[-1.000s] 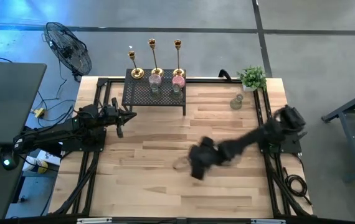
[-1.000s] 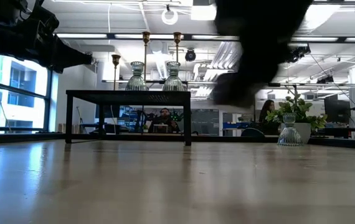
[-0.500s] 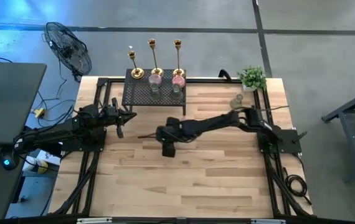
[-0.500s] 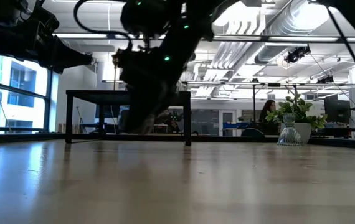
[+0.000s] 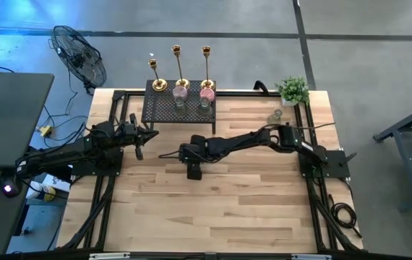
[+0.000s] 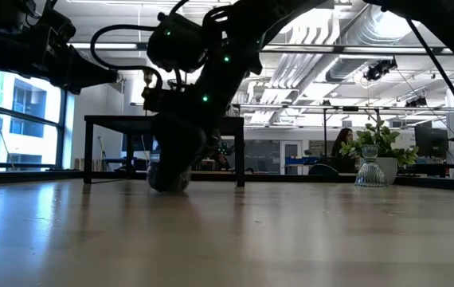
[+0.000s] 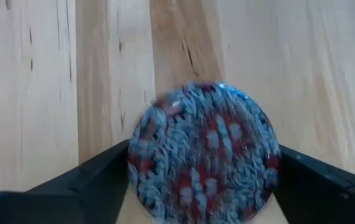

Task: Pick & Place candle stick holders
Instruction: Put the red patterned scented candle on the shelf

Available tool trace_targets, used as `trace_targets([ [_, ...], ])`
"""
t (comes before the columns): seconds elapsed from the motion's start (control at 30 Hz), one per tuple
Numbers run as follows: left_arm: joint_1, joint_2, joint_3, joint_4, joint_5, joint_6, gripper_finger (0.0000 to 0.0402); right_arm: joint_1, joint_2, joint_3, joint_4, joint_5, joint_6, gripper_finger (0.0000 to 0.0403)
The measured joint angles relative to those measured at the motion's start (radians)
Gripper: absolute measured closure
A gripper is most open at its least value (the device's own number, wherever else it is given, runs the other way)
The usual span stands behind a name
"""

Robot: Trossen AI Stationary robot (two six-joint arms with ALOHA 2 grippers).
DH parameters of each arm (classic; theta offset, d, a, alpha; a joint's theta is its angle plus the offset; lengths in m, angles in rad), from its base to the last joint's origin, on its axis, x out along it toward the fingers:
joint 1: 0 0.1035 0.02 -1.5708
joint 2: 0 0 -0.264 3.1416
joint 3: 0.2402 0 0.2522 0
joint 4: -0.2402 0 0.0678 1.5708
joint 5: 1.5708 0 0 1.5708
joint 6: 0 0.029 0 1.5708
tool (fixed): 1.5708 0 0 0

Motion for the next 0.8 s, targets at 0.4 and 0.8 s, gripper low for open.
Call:
trace_targets([
  [0.4,0.0,0.007,0.0,-0.069,0.001,0.003,0.0397,0.011,-0.043,0.0,-0.018,0.012,-0.052,0.0024],
  [0.8,-0.005,0.158,0.0,-0.087,0.013,-0.052,0.0397,0.135,-0.395,-0.476,0.408,0.119,-0.08,0.018],
])
